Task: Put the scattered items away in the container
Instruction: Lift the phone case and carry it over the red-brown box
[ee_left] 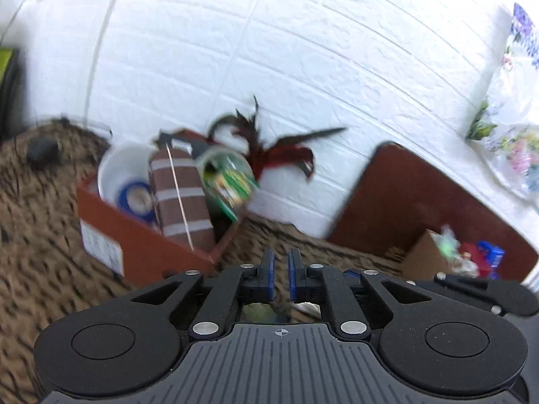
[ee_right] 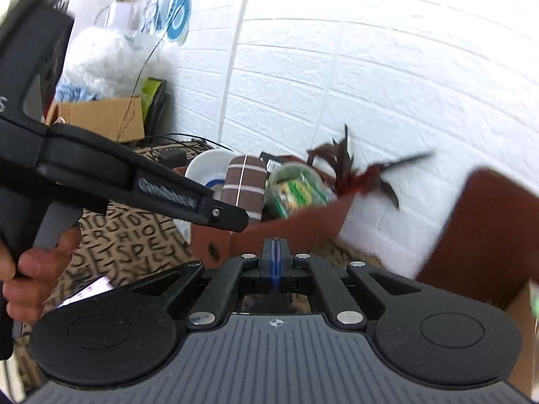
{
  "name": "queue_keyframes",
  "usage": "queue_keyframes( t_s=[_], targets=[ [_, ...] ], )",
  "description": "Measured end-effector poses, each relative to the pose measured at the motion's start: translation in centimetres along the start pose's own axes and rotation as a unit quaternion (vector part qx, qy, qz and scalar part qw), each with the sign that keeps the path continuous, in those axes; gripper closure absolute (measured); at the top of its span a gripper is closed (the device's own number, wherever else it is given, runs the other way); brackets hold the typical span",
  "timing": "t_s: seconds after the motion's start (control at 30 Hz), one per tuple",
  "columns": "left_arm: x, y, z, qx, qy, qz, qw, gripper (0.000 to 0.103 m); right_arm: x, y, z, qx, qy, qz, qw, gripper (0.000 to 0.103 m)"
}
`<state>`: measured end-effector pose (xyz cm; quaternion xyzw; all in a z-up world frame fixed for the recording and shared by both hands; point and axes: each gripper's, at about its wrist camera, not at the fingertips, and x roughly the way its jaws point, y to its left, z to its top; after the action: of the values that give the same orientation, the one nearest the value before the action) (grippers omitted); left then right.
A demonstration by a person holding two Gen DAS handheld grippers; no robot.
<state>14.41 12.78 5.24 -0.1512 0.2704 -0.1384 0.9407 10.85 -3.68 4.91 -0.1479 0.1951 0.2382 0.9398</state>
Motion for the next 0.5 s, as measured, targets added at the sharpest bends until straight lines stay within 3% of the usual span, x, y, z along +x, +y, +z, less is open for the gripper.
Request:
queue_keyframes(
  t_s=[0.03,0.07,0.17,0.3,0.37,0.5],
  targets=[
    [0.1,0.6,0.0,-0.006,0.003,0.006,1.0,0.095,0.2,-0.4,0.1,0.007,-0.002,-0.005,1.0,0.102],
    [0.2,1.4,-0.3,-0.013,0.008,0.008,0.9999,0.074,0.2,-0.8,-0.2,0.018,-0.004,-0.014,1.0,0.101],
    [1.0,3.0,-2.4,-0.01,0.032,0.016,0.9993,0.061,0.8,-1.2,-3.0,0.04,0.028,-0.019,0.999,0.096],
    [3.4,4.0,-5.3,-0.01,0.094,0.013,0.9954,0.061,2.6,0.2,-7.7,0.063,0.09,0.004,0.994,0.078],
    [4.2,4.4,-6.6,-0.014,0.112,0.016,0.9935,0.052,3.2,1.2,-9.0,0.074,0.104,0.016,0.992,0.054],
    [5.7,5.4,-8.6,-0.015,0.132,0.033,0.9907,0.049,5.0,2.3,-9.8,0.081,0.117,0.011,0.99,0.054]
  ],
)
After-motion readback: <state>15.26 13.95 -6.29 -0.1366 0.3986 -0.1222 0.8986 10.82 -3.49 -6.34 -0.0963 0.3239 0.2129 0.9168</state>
